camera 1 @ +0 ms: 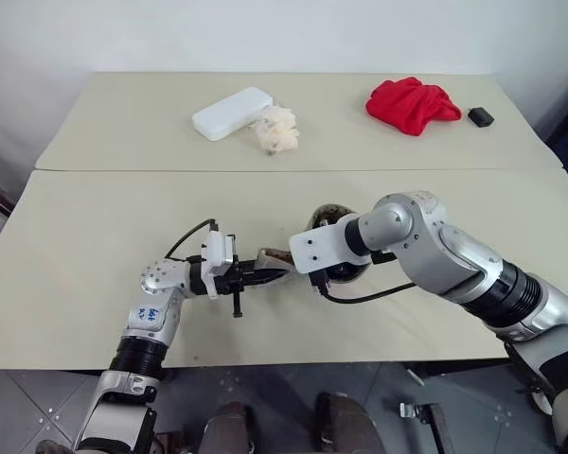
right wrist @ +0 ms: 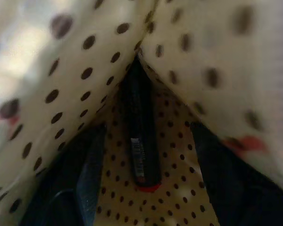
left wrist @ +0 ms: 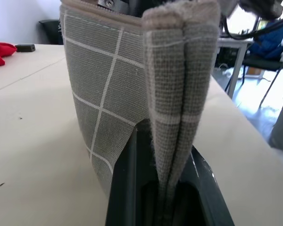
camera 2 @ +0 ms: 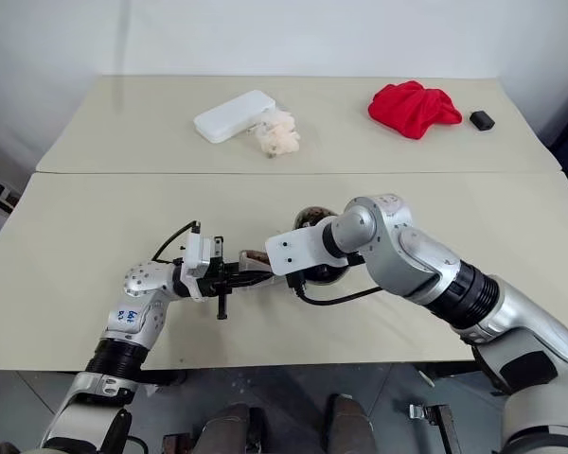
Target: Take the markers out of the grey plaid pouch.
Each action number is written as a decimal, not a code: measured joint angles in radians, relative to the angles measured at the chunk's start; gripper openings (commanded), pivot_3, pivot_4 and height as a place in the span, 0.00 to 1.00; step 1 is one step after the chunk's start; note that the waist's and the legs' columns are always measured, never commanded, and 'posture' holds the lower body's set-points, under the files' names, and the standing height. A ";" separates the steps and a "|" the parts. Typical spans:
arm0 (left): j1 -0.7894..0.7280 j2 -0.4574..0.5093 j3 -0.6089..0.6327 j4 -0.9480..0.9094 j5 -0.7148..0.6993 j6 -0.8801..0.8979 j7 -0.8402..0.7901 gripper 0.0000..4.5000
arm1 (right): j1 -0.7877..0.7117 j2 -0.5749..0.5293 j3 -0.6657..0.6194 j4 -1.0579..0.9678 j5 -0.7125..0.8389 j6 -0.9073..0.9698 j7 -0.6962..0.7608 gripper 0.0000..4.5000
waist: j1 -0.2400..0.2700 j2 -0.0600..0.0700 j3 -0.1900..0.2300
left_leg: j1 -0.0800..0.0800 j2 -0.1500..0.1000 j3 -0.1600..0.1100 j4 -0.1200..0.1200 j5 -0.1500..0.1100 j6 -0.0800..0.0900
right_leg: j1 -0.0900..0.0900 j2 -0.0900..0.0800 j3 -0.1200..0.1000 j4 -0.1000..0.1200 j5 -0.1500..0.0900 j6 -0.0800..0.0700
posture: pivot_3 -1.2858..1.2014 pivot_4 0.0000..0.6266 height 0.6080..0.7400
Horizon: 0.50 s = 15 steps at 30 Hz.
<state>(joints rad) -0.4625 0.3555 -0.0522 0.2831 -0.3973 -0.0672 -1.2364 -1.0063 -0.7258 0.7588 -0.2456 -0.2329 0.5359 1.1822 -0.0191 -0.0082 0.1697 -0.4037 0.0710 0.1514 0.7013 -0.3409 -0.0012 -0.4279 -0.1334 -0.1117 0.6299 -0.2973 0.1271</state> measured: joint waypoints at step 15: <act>-0.015 0.082 0.003 0.001 -0.028 0.079 -0.112 0.00 | 0.013 0.100 -0.025 0.150 -0.049 -0.071 0.076 0.66 | -0.012 0.000 0.000 | 0.001 0.000 0.000 -0.001 0.000 -0.001 | 0.000 0.001 0.000 0.000 0.000 0.000 | 0.52 0.24 1.00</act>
<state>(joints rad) -0.4775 0.4371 -0.0490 0.2837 -0.4257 0.0117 -1.3483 -0.9930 -0.6260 0.7334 -0.0959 -0.2821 0.4650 1.2584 -0.0316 -0.0081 0.1698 -0.4030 0.0712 0.1514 0.7006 -0.3404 -0.0020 -0.4277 -0.1329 -0.1119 0.6301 -0.2975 0.1268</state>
